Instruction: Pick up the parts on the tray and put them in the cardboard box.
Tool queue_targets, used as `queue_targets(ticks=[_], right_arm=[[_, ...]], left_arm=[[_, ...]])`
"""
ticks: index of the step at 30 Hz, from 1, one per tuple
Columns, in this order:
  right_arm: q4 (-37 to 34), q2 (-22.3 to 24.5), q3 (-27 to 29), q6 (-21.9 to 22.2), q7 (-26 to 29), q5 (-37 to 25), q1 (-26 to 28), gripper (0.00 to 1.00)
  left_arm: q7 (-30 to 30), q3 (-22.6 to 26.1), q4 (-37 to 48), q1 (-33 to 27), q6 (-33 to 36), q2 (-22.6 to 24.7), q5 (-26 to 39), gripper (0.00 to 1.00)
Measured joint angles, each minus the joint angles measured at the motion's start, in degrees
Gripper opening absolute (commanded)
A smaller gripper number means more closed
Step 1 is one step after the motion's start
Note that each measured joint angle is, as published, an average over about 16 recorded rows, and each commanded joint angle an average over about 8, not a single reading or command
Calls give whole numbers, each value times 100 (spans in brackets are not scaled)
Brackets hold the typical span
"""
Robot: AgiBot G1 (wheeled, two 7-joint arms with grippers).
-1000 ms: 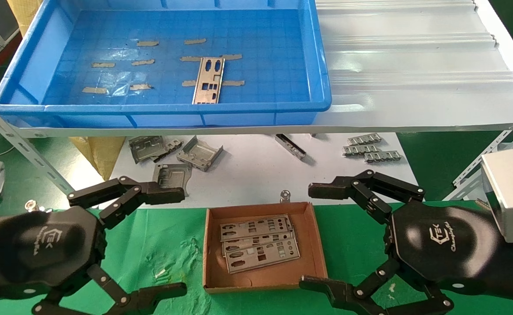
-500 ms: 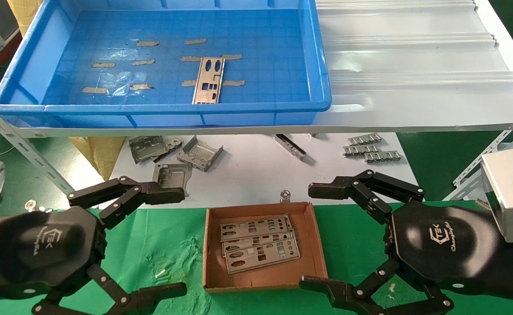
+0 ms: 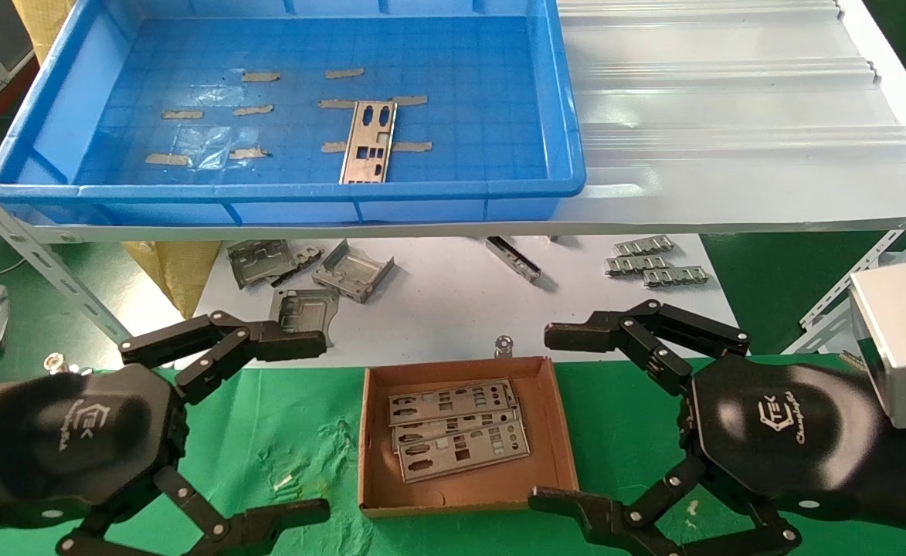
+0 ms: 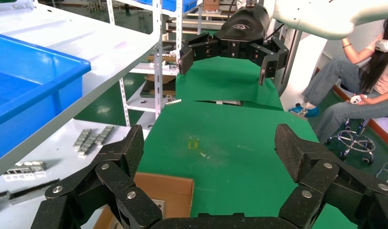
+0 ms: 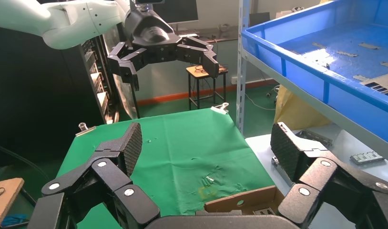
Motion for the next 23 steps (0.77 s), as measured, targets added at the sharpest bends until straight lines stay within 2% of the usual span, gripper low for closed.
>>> queue_targets(ticks=[23], right_arm=[[0,0,0,0,0,0,0,100]], left_arm=[[0,0,0,0,0,0,0,100]])
